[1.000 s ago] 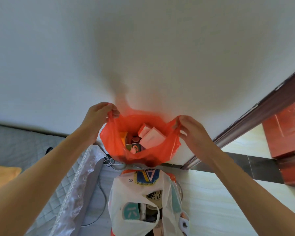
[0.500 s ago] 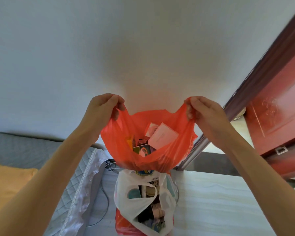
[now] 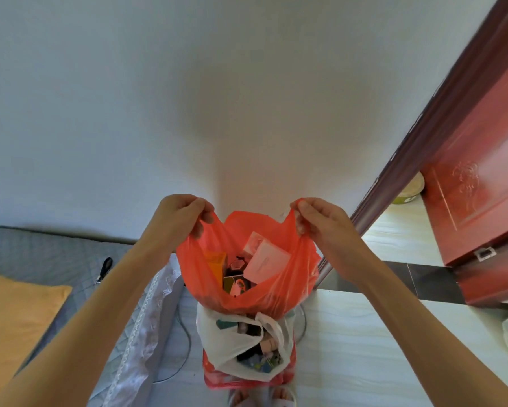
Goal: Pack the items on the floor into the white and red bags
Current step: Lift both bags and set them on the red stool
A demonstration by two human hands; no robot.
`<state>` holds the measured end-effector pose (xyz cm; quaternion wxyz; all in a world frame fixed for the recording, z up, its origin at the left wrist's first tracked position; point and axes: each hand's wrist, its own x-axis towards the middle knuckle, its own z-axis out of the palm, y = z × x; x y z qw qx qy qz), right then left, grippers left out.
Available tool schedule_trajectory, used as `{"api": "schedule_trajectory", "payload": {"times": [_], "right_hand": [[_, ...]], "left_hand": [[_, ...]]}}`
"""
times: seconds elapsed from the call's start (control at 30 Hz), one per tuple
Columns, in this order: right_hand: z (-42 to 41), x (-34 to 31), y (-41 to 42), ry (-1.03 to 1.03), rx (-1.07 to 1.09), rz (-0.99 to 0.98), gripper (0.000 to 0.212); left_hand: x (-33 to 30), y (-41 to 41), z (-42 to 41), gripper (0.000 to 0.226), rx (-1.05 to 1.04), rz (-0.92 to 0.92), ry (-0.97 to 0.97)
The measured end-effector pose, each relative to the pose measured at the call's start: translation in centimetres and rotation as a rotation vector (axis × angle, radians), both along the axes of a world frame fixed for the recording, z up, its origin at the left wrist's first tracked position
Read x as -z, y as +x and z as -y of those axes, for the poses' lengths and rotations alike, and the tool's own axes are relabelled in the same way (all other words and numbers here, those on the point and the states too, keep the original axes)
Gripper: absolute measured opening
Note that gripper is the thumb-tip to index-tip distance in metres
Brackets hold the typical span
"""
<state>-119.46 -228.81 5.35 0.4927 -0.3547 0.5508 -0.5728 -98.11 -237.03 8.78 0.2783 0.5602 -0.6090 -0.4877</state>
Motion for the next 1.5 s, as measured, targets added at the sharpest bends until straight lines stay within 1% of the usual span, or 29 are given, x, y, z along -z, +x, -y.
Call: {"api": "schedule_trajectory", "payload": {"times": [0.13,0.27,0.33,0.4,0.47,0.53,0.63,0.67,0.73,0.83,0.9,1.0,1.07,1.2,1.27,1.33,1.4,1.5], "right_hand": [[1.6,-0.2,-0.8,0.035,-0.027,0.001,0.017],[4.7,0.3,-1.6,0.116,-0.064,-0.017,0.017],[6.1,0.7,-1.9,0.139,-0.070,-0.034,0.018],[6.5,1.1,-2.2,0.169,-0.072,-0.025,0.018],[5.9,2.0,-2.2,0.213,-0.084,0.000,0.017],[4.8,3.0,-2.4,0.264,-0.125,-0.011,0.019],[3.6,4.1,-3.3,0.349,-0.167,-0.133,0.026],[3.3,4.4,-3.7,0.378,-0.160,-0.169,0.026],[2.7,4.9,-4.4,0.406,-0.101,-0.165,0.025],[2.3,4.9,-4.8,0.374,-0.063,-0.112,0.025],[2.6,4.4,-4.6,0.342,-0.077,-0.085,0.026],[3.5,3.6,-4.1,0.304,-0.086,-0.036,0.023],[4.1,3.5,-3.6,0.305,-0.083,-0.032,0.020],[4.7,3.6,-2.6,0.318,-0.078,-0.087,0.019],[4.9,3.2,-2.0,0.304,-0.034,-0.127,0.020],[5.0,2.4,-1.3,0.264,-0.009,-0.165,0.020],[5.2,1.3,-0.7,0.210,0.027,-0.175,0.021],[5.3,-1.0,0.1,0.114,0.083,-0.114,0.021]], "left_hand": [[0.0,-1.3,1.5,0.029,-0.035,-0.007,-0.002],[1.0,-3.1,3.5,0.029,-0.080,0.004,0.054],[1.6,-4.3,3.8,0.028,-0.037,0.035,0.053],[2.2,-5.5,3.6,0.026,0.057,0.107,0.017],[3.0,-6.4,2.9,0.025,0.145,0.190,-0.007],[3.9,-6.8,2.3,0.029,0.187,0.240,-0.002],[6.0,-6.3,1.3,0.030,0.164,0.341,0.025],[6.7,-6.1,0.9,0.030,0.138,0.348,0.043],[7.3,-5.8,0.1,0.033,0.056,0.310,0.056],[7.0,-6.0,-0.2,0.028,-0.055,0.191,0.070],[6.1,-6.1,0.2,0.027,-0.065,0.174,0.066],[5.1,-5.7,1.2,0.026,-0.041,0.203,0.014],[4.7,-5.1,1.9,0.025,-0.027,0.187,0.029],[4.9,-4.3,2.8,0.027,0.028,0.169,0.055],[4.9,-3.7,3.3,0.026,0.050,0.182,0.063],[4.4,-3.0,3.7,0.026,0.030,0.161,0.056],[3.2,-2.6,4.0,0.027,0.039,0.126,0.007],[1.1,-2.4,4.1,0.029,0.090,0.089,-0.068]]}}
